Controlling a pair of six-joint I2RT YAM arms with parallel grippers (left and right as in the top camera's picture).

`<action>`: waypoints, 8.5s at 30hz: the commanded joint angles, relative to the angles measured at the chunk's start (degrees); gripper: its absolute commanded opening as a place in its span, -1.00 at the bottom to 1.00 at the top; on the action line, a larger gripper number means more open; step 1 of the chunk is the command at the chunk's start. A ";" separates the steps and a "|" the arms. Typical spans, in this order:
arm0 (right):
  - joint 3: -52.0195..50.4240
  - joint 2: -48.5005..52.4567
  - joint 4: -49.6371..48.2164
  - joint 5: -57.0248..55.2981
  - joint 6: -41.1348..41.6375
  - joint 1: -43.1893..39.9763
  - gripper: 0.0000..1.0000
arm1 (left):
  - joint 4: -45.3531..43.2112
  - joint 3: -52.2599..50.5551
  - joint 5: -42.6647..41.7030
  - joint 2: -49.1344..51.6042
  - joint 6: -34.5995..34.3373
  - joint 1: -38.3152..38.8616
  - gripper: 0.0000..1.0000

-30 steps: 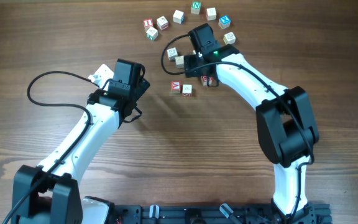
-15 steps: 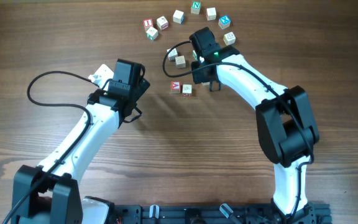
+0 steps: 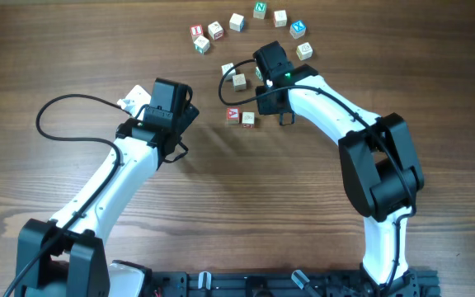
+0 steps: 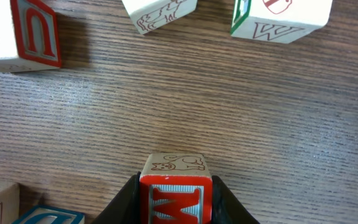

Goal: Form a horizontal line

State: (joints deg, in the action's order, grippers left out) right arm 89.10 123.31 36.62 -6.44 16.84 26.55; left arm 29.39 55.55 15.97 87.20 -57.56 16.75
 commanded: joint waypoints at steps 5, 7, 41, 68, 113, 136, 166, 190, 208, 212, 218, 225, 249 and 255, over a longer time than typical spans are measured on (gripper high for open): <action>-0.44 -1.51 4.20 7.26 7.10 -0.15 -0.70 | -1.18 -0.28 0.13 1.84 0.13 -0.37 1.00; -0.44 -1.51 5.33 7.43 8.37 -0.15 -0.70 | -2.29 -0.28 0.11 3.98 0.13 -0.37 1.00; -0.46 -1.49 8.66 9.55 13.09 -0.15 -0.62 | -25.73 -0.28 -11.52 22.45 23.82 3.28 -0.92; 1.14 -7.39 8.70 8.22 13.77 -0.83 0.76 | -30.12 -0.44 -32.89 28.41 15.08 -6.12 -0.92; -1.49 -3.65 12.41 -2.10 38.27 12.04 -0.91 | -44.98 -0.44 -39.50 28.72 10.93 -12.20 -0.92; -1.49 -0.07 6.34 2.64 37.00 10.86 -0.92 | -40.24 -0.44 -37.11 26.69 12.22 -13.40 -0.92; -1.49 -0.07 4.57 4.00 32.37 9.16 -0.91 | -40.24 -0.44 -36.92 26.69 12.22 -13.40 -0.92; -1.49 -0.07 2.58 6.34 31.15 9.16 -0.91 | -40.24 -0.44 -36.70 26.69 12.22 -13.40 -0.92; -1.46 -0.09 4.70 4.37 31.12 8.92 -0.91 | -40.24 -0.44 -36.48 26.69 12.24 -13.40 -0.92; -1.20 -1.09 8.07 4.42 31.12 8.26 -0.92 | -40.24 -0.44 -36.48 26.69 12.24 -13.40 -0.92; -1.20 -8.90 14.86 -1.92 31.36 8.17 -0.91 | -40.19 -0.44 -36.48 26.69 12.22 -13.40 -0.92; -1.25 -15.45 17.33 -4.90 32.68 3.23 -0.91 | -40.04 -0.44 -36.50 26.69 12.22 -13.40 -0.92; -22.10 -8.61 -11.17 12.15 25.75 -4.22 -0.91 | -40.09 -0.44 -36.48 26.69 12.17 -13.40 -0.92; -22.10 -7.43 -14.49 13.33 25.70 -4.02 -0.91 | -40.06 -0.44 -36.48 26.69 12.17 -13.40 -0.92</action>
State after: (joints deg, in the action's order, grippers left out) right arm 67.53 112.90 22.79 6.07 43.38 22.09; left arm -11.09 55.81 -21.74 114.85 -46.72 3.64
